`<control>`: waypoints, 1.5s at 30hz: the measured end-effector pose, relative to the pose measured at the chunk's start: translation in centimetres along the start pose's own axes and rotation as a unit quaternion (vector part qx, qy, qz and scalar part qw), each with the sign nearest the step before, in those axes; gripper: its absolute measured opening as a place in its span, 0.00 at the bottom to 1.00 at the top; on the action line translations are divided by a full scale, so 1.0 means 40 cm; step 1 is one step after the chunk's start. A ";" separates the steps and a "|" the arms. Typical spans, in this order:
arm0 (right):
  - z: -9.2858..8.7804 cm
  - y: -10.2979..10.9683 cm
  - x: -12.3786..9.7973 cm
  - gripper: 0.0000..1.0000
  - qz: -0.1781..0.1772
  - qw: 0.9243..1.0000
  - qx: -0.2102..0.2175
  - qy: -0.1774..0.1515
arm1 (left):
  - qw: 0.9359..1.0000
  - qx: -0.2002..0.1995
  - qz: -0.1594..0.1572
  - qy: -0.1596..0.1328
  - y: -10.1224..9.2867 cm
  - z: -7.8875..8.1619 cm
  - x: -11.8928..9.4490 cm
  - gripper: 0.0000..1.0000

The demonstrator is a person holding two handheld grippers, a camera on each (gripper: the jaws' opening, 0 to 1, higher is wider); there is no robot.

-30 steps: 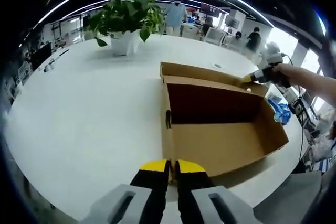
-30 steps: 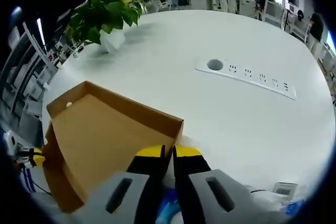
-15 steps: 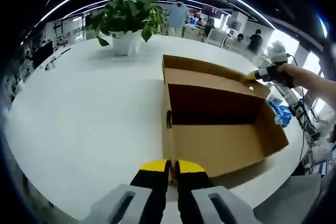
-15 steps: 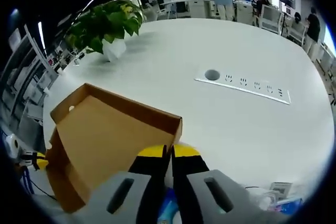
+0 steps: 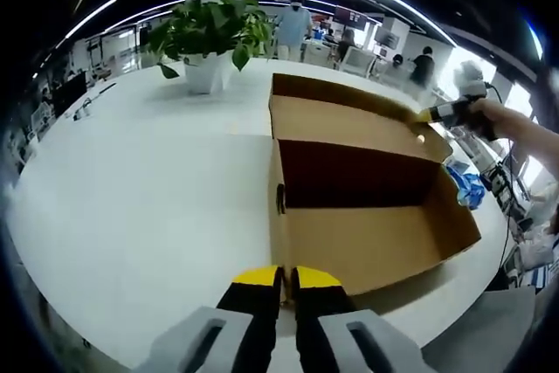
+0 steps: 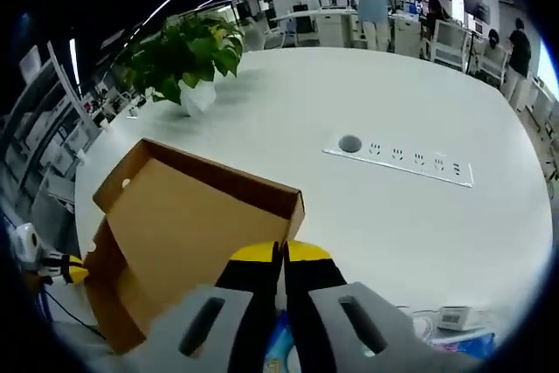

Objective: Operate the shoe box by opening the lid, removing the specified soft item, and placing it in the target area until the item is outside and the box remains undamaged.

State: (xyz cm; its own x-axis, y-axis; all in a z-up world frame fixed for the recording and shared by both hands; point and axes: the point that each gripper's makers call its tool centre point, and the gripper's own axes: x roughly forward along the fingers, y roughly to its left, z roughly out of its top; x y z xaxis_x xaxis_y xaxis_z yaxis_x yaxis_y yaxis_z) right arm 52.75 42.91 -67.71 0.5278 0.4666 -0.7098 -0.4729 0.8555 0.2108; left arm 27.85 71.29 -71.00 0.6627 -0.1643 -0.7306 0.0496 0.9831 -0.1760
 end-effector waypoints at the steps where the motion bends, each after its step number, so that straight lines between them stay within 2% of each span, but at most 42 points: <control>1: 0.001 0.000 -0.001 0.00 0.000 1.000 -0.003 -0.001 | 1.000 0.001 0.000 0.000 0.000 0.000 0.000 0.04; 19: 0.051 0.042 -0.095 0.00 0.007 0.998 -0.037 -0.051 | 1.000 0.010 -0.001 -0.001 -0.009 -0.001 -0.001 0.05; 45: 0.046 0.092 -0.197 0.00 0.009 0.994 -0.039 -0.102 | 1.000 0.013 -0.006 -0.008 -0.010 0.000 -0.002 0.05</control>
State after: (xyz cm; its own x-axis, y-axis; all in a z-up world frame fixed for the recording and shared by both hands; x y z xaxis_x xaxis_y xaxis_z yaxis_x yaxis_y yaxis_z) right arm 48.13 42.81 -60.10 0.6471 0.5239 -0.5539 -0.5321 0.8306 0.1641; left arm 27.77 70.90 -70.88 0.6742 -0.1747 -0.7176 0.0768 0.9829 -0.1672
